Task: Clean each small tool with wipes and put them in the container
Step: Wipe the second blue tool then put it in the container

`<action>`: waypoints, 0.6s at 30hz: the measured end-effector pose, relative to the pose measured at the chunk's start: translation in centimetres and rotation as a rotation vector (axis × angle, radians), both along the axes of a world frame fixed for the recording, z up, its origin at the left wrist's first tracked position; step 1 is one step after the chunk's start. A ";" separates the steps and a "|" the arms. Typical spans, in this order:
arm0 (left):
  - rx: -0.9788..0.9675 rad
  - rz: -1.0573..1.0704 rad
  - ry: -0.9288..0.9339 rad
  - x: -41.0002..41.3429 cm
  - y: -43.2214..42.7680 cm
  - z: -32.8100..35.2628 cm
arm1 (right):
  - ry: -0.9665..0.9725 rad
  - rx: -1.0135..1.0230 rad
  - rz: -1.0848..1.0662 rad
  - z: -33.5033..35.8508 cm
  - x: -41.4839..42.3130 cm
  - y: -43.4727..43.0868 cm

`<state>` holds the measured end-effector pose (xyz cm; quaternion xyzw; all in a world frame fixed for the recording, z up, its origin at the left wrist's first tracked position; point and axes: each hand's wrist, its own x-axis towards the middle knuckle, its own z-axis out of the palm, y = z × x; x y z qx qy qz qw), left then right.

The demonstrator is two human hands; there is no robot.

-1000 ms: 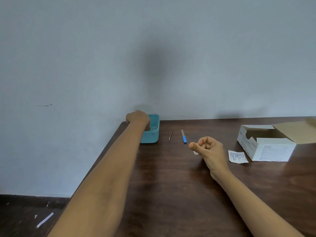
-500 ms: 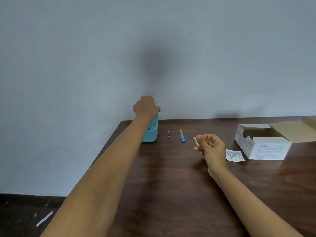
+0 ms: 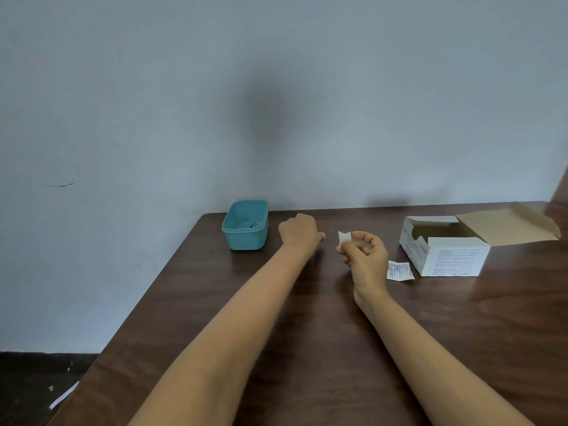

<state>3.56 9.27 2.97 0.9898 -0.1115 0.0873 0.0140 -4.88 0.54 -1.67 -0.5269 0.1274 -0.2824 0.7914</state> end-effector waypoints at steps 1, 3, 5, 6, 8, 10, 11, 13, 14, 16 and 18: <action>0.006 0.015 0.026 -0.1 -0.2 -0.3 | 0.003 0.004 -0.012 0.0 0.0 0.0; 0.006 0.043 0.074 -0.2 -0.4 -0.7 | 0.015 0.006 -0.039 -0.1 0.1 -0.1; -0.005 0.061 0.107 -0.3 -0.4 -0.9 | 0.020 0.012 -0.055 -0.2 0.2 -0.2; -0.011 0.067 0.120 -0.5 -0.4 -0.9 | 0.021 0.015 -0.056 -0.2 0.3 -0.2; -0.018 0.073 0.147 -0.9 -0.3 -1.0 | 0.023 0.015 -0.051 -0.2 0.3 -0.2; -0.024 0.063 0.172 -1.3 -0.1 -1.0 | 0.029 0.017 -0.053 -0.1 0.2 -0.2; -0.024 0.056 0.182 -1.6 0.0 -0.9 | 0.036 0.016 -0.059 -0.1 0.2 -0.2; -0.006 0.033 0.186 -2.4 0.2 -0.9 | 0.052 0.012 -0.068 -0.2 0.3 -0.2; 0.009 0.021 0.182 -2.9 0.4 -0.9 | 0.058 0.012 -0.067 -0.2 0.3 -0.3; 0.034 0.002 0.166 -4.0 0.8 -1.0 | 0.074 0.001 -0.060 -0.2 0.3 -0.3; 0.038 -0.026 0.137 -5.3 1.3 -1.2 | 0.088 -0.016 -0.063 -0.2 0.2 -0.4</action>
